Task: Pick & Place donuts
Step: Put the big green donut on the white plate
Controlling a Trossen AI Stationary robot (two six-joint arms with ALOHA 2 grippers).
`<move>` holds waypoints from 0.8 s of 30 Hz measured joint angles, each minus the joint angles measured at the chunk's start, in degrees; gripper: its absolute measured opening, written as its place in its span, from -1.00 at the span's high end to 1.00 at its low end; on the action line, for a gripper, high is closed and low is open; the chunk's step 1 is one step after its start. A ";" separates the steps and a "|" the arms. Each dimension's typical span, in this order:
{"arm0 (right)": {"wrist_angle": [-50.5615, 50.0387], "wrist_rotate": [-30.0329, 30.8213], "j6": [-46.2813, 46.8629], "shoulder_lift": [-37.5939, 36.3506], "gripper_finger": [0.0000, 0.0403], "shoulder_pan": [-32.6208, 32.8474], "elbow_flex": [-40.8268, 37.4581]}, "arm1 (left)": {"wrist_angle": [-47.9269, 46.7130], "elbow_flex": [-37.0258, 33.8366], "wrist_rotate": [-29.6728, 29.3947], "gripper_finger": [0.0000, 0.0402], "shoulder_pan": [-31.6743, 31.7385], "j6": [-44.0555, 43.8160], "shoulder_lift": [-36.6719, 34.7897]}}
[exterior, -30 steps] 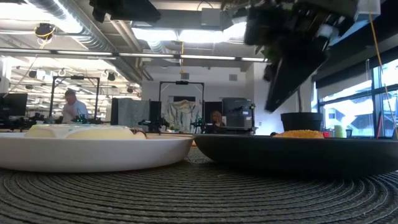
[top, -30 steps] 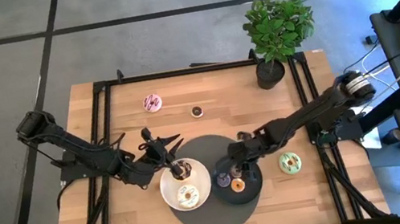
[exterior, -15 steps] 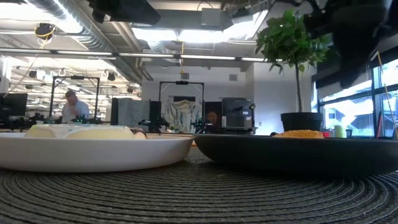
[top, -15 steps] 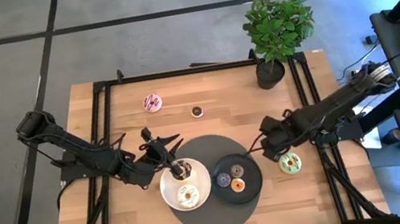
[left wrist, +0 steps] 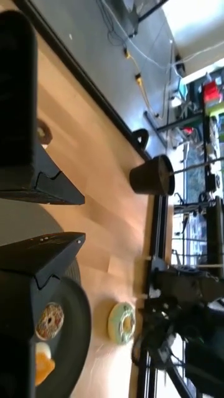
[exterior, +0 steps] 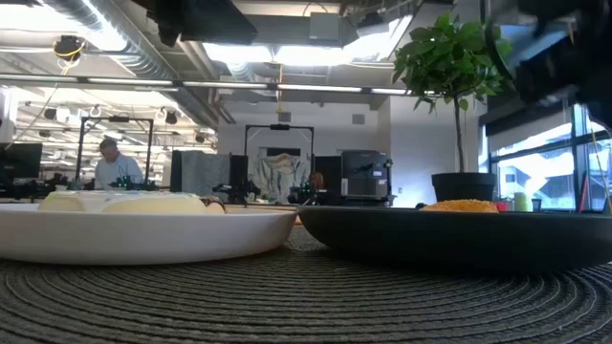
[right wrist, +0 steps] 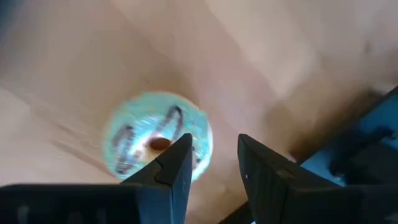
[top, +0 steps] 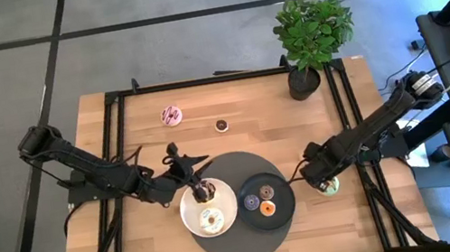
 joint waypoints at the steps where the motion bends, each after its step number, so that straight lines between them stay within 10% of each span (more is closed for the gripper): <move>1: 1.16 -1.26 -0.01 0.00 0.35 0.00 -1.52 | 0.02 0.00 0.34 0.61 0.10 -0.05 0.00; 17: 16.06 -7.99 -1.37 -0.26 0.36 -0.02 -12.11 | 0.16 0.00 0.28 0.61 0.19 -0.07 0.00; 24: 14.76 -7.87 -1.45 -0.24 0.71 -0.02 -10.77 | 0.17 0.00 0.38 0.59 0.19 0.47 0.00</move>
